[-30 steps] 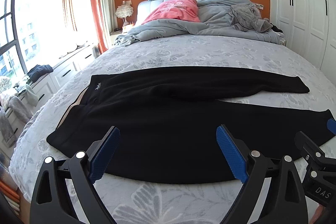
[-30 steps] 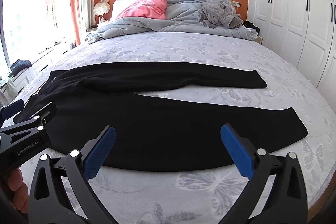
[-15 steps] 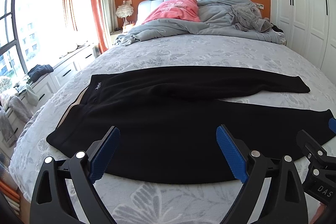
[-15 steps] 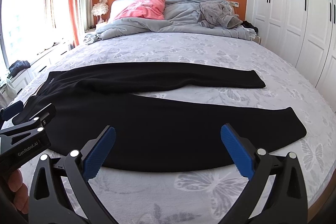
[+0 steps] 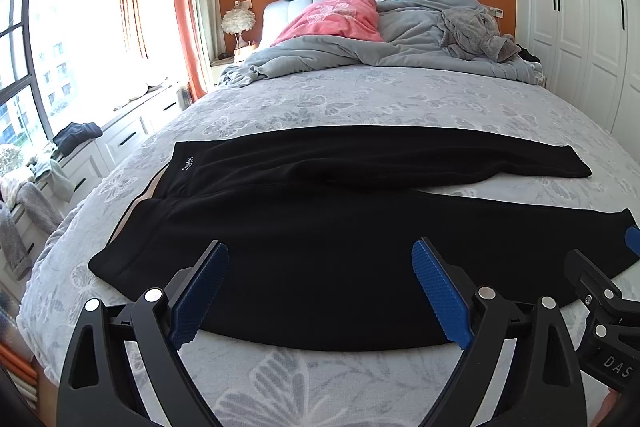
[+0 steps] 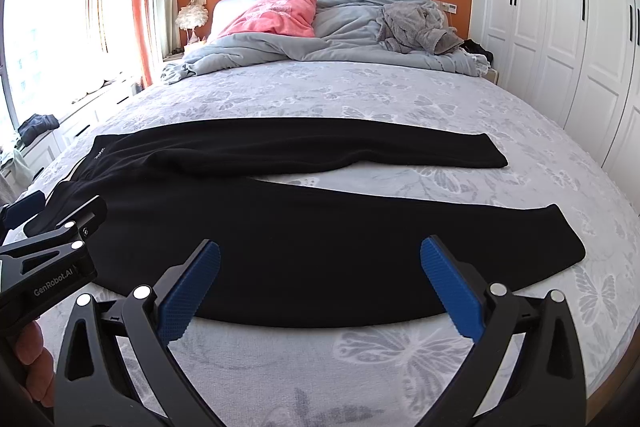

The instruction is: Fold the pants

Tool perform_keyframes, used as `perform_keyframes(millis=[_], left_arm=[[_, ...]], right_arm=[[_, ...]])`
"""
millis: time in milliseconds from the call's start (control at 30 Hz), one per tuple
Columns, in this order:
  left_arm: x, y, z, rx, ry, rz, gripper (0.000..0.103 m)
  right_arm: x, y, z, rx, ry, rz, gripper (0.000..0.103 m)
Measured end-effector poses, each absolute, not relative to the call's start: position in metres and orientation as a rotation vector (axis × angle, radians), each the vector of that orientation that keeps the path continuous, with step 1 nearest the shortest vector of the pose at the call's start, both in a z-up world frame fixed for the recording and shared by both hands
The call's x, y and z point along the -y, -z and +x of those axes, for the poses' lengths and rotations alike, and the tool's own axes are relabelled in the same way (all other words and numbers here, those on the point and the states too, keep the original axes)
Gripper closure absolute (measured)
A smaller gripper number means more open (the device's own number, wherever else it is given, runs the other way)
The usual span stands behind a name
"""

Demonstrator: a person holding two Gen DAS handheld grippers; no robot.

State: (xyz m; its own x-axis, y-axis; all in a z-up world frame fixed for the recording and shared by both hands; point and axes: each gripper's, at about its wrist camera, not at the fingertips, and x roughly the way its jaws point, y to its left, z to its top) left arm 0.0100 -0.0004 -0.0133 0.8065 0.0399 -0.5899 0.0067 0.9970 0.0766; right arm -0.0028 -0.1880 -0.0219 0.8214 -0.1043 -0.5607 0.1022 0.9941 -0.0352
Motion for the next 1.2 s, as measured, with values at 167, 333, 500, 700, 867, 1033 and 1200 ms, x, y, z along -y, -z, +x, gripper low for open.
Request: perform_keyframes(millis=[167,333,500,700,867,1033,1200], left_arm=[[0.0002,0.0134,0.0099,-0.632,-0.017,0.075,0.013],[0.0004,0.0135,0.0098,-0.632,-0.018,0.076,0.013],[0.0001,0.0132,0.01,-0.633,-0.017,0.076,0.013],[0.0006,0.0133,0.0098,-0.632,-0.017,0.075,0.013],[0.0004,0.0132,0.0098,-0.631,-0.016,0.075,0.013],[0.0003,0.0133,0.0098,-0.632,-0.017,0.075,0.013],[0.0003,0.0136,0.0098,-0.634,-0.015,0.076,0.013]], right_arm=[[0.188,0.022,-0.0027,-0.597,0.11,-0.002,0.005],[0.1883,0.0219,-0.0025,-0.6,0.108,-0.001,0.005],[0.188,0.022,-0.0023,-0.6,0.108,0.0,0.005],[0.1878,0.022,-0.0021,-0.601,0.107,0.0,0.005],[0.1877,0.0223,-0.0023,-0.601,0.107,0.001,0.005],[0.188,0.0224,-0.0022,-0.602,0.106,0.0,0.005],[0.1877,0.0228,-0.0022,-0.603,0.105,0.001,0.005]])
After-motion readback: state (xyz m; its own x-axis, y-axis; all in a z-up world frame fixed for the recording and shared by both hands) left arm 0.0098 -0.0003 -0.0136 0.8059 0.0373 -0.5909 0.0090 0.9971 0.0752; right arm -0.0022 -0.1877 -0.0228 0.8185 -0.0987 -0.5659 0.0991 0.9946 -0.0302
